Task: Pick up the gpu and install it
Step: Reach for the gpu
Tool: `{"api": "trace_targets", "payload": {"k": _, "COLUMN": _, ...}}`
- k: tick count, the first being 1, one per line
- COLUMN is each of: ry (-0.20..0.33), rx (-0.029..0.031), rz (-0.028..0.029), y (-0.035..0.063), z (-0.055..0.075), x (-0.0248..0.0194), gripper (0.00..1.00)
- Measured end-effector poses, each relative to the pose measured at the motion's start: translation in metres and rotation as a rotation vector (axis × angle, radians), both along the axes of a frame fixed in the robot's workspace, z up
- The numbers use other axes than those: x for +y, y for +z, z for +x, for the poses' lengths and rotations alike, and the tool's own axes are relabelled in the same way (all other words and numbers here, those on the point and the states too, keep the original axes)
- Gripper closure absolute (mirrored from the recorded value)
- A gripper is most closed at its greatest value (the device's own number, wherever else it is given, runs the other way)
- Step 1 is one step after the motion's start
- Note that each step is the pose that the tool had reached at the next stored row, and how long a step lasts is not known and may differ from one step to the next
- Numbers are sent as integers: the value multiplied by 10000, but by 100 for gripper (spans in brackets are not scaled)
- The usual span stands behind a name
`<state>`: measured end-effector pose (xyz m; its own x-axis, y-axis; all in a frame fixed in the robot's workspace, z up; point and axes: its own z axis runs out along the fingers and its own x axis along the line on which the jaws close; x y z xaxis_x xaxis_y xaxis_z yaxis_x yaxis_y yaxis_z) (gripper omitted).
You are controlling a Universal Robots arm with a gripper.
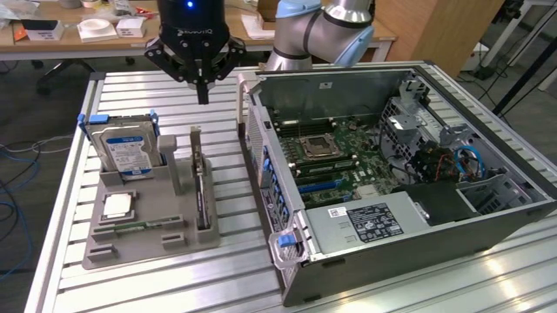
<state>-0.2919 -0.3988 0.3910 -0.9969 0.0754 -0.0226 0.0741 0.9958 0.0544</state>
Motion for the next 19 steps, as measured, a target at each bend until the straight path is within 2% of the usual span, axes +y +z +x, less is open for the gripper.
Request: {"api": "trace_targets", "payload": {"k": 19, "ry": 0, "rx": 0, "rz": 0, "y": -4, "z": -157, "x": 0, "gripper": 89}}
